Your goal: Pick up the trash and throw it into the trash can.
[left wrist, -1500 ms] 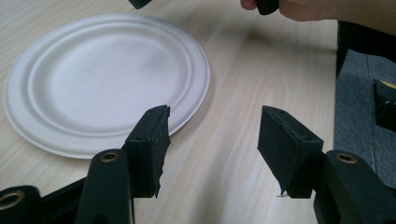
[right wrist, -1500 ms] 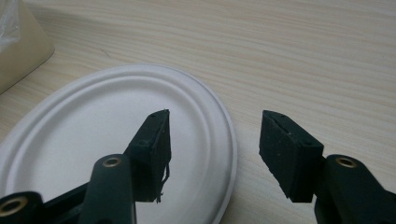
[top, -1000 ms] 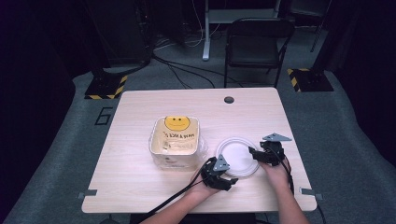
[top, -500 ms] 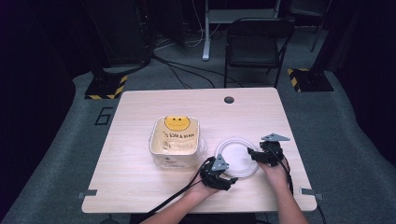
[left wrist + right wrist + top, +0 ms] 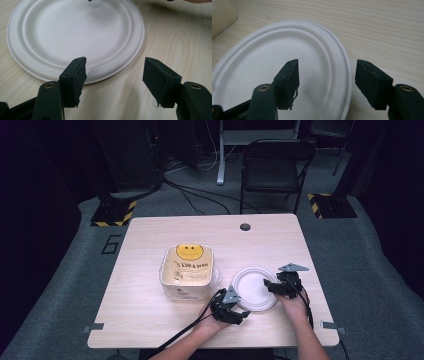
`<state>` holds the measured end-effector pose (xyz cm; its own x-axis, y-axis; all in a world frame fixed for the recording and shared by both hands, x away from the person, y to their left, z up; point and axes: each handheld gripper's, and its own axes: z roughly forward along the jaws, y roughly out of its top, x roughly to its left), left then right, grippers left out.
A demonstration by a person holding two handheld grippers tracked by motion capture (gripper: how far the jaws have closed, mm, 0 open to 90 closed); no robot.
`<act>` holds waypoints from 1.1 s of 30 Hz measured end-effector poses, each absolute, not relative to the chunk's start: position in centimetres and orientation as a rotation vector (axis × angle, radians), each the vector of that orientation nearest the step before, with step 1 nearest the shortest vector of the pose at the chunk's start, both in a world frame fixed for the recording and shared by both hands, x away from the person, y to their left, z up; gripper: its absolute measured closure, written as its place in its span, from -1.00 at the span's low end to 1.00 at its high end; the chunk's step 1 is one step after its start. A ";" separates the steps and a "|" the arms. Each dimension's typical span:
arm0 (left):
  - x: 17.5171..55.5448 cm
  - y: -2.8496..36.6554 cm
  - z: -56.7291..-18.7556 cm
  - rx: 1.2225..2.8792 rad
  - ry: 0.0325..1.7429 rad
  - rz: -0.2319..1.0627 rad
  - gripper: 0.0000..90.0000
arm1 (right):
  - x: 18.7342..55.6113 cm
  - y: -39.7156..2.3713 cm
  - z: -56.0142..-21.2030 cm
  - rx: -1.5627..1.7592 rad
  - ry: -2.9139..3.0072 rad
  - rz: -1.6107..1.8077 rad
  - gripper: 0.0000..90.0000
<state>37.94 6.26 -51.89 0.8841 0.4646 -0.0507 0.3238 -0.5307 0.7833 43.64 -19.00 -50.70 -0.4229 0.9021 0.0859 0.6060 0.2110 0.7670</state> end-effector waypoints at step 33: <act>37.9 6.5 -52.2 2.216 0.567 0.204 -0.21 | 41.6 -19.3 -45.9 1.361 2.055 1.303 0.73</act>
